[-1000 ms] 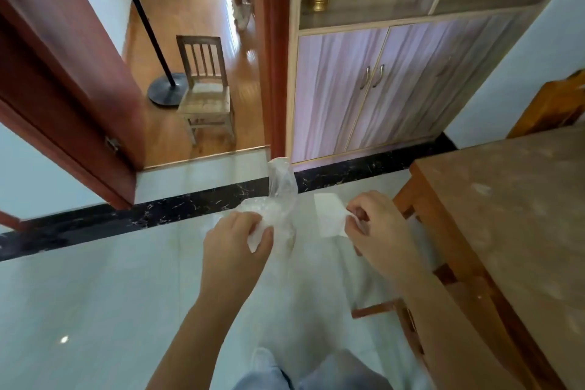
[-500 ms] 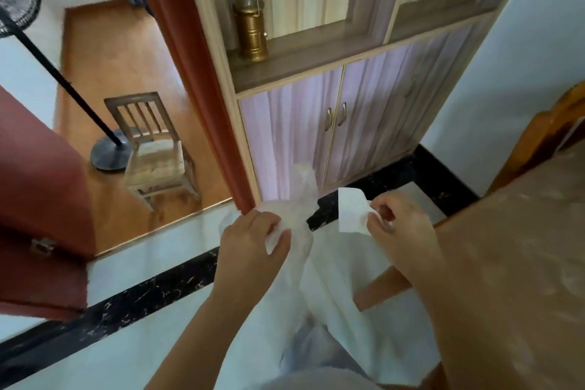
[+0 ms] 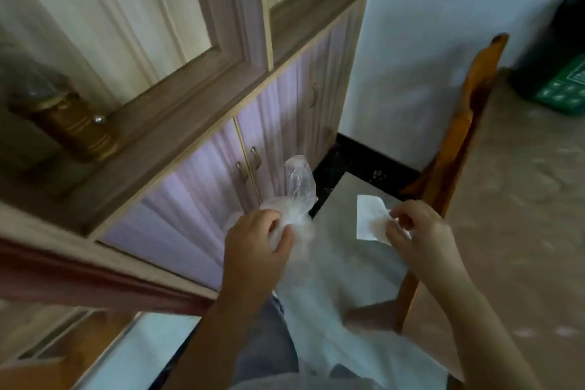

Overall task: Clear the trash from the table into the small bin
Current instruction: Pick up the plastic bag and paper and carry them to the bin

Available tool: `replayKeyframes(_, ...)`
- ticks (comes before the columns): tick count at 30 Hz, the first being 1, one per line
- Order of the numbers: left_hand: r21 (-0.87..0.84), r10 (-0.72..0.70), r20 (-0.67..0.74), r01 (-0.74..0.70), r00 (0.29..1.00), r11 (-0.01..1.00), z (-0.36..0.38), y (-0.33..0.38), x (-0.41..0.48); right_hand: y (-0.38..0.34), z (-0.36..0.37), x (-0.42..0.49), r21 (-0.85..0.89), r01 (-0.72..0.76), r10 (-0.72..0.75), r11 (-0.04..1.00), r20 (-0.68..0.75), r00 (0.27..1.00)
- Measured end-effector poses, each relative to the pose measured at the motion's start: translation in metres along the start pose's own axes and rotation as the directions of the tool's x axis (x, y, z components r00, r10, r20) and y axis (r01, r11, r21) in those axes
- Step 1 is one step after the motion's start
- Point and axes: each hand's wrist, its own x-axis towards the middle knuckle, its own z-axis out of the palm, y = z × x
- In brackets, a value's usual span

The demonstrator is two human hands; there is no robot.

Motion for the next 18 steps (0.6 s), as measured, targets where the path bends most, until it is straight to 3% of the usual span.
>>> replayKeyframes(8, -0.112, 0.252, 0.121, -0.239, 0.960, 0.964, 0.023, -0.026, 0.165, -0.042, 0.012, 0.123, 0.000, -0.109, 0.106, 0.994, -0.217, 0.970)
replayKeyframes(13, -0.181, 0.372, 0.180, -0.341, 0.911, 0.923, 0.059, -0.016, 0.236, -0.016, 0.004, 0.150, -0.010, -0.304, 0.287, 0.953, -0.295, 0.911)
replayKeyframes(18, -0.250, 0.468, 0.242, -0.411, 0.850, 0.876, 0.111, 0.005, 0.288, 0.018, -0.006, 0.188, 0.026, -0.395, 0.374, 0.918, -0.379, 0.846)
